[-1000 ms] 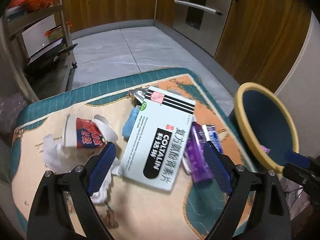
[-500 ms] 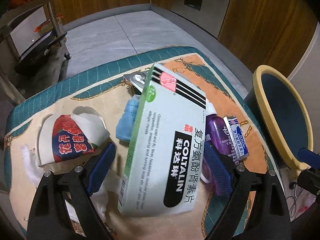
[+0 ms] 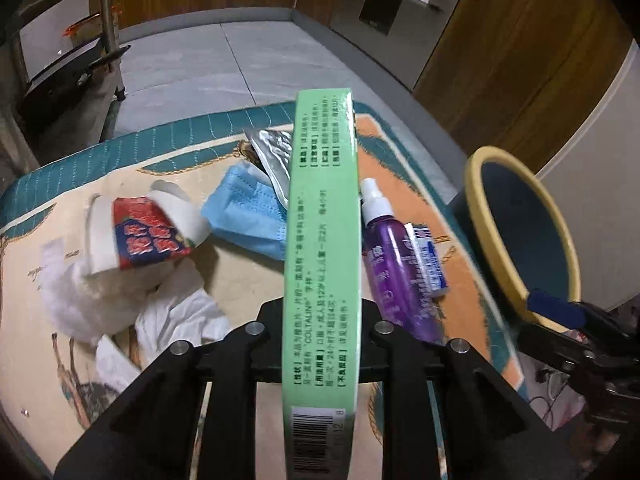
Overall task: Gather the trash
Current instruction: 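Grasp the green COLTALIN box with the left tool while the right tool grasps the purple spray bottle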
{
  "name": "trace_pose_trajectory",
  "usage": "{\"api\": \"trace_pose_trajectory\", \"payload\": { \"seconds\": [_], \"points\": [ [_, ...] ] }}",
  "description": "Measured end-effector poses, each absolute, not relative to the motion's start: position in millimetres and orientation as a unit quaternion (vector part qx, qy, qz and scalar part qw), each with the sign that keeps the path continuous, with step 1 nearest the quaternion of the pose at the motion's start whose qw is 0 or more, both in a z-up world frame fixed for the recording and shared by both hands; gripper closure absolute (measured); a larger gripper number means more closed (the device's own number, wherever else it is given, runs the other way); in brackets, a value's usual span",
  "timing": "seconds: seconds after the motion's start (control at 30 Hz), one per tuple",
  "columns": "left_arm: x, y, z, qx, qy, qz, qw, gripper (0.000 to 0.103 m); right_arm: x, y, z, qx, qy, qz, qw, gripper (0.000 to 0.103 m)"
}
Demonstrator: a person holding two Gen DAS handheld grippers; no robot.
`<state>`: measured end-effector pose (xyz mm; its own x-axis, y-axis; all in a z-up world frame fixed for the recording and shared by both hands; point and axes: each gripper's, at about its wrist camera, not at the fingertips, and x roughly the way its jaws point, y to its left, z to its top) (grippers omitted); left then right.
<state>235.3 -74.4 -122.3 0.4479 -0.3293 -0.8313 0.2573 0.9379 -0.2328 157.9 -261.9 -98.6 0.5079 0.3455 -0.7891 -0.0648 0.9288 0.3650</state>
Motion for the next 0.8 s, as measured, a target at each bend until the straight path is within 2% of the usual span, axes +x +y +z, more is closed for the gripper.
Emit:
{"api": "trace_pose_trajectory", "payload": {
  "seconds": [0.3, 0.43, 0.67, 0.8],
  "points": [
    [208.3, -55.8, -85.4, -0.066, 0.48, -0.173, 0.858, 0.084, 174.5, -240.8, -95.4, 0.123, 0.477, 0.139, 0.859, 0.041],
    [194.4, -37.7, -71.1, -0.086, 0.477, -0.152, 0.861, 0.085, 187.2, -221.8, -95.2, 0.097, 0.476, 0.154, 0.86, 0.047],
    [176.0, -22.5, -60.6, -0.092, 0.478, -0.139, 0.862, 0.085, 215.2, -194.4, -105.2, 0.053, 0.487, 0.159, 0.857, 0.048],
    [166.3, -13.4, -58.3, -0.104, 0.477, -0.131, 0.863, 0.085, 228.9, -187.3, -115.8, 0.039, 0.5, 0.151, 0.852, 0.053]
  ]
}}
